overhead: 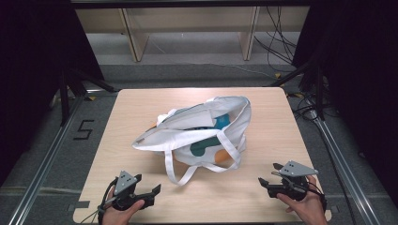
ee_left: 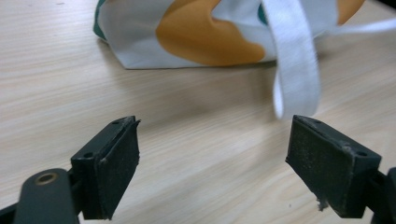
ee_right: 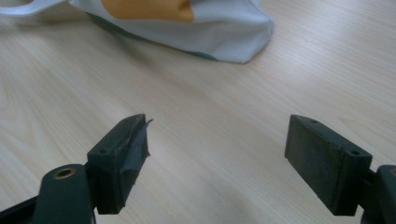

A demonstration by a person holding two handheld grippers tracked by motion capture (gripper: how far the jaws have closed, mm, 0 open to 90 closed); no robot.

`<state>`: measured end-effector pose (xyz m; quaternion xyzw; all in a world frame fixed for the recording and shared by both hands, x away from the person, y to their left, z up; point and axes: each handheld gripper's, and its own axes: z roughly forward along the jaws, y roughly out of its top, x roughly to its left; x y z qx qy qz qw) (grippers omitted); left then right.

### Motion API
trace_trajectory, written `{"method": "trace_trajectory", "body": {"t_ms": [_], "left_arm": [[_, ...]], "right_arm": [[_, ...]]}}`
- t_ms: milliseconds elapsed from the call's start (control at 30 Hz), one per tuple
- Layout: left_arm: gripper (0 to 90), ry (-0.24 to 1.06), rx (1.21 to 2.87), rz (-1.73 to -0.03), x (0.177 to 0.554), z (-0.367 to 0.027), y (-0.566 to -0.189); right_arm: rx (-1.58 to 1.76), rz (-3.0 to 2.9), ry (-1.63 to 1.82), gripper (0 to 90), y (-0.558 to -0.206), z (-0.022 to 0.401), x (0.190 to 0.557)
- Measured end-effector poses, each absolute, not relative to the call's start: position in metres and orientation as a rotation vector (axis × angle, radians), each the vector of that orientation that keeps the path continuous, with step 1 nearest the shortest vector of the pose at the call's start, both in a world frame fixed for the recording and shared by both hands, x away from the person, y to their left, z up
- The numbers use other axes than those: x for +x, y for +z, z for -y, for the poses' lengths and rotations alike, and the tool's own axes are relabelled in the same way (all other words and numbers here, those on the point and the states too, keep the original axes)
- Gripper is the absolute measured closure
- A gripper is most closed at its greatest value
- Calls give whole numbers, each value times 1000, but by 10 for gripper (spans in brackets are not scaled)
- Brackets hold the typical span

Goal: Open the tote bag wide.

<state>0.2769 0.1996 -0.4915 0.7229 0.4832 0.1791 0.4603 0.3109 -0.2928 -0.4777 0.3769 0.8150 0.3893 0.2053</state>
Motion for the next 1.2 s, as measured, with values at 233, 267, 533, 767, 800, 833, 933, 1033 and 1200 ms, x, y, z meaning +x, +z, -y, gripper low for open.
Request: {"method": "trace_trajectory", "body": {"t_ms": [233, 267, 533, 767, 800, 833, 933, 1033, 1200], "left_arm": [[209, 449, 1742, -1224, 280, -212, -489], [213, 449, 1742, -1224, 280, -212, -489], [421, 466, 1766, -1201, 284, -216, -481], [709, 517, 1802, -1064, 290, -207, -449], [746, 517, 1802, -1064, 290, -207, -449], [746, 506, 1796, -1055, 291, -207, -446], [841, 478, 1795, -1044, 299, -204, -436], [865, 489, 1813, -1016, 308, -202, -426], [890, 494, 1851, -976, 326, -196, -408]], "right_arm": [[1015, -2256, 1122, 222, -471, 293, 315], [1015, -2256, 1122, 222, -471, 293, 315], [1018, -2230, 1179, 159, -450, 290, 318], [917, -2228, 1262, 422, -414, 280, 334], [917, -2228, 1262, 422, -414, 280, 334], [908, -2216, 1299, 498, -410, 277, 336], [804, -2284, 1267, 655, -394, 273, 343], [720, -2286, 1257, 782, -378, 264, 348], [614, -2299, 1262, 886, -349, 250, 361]]}}
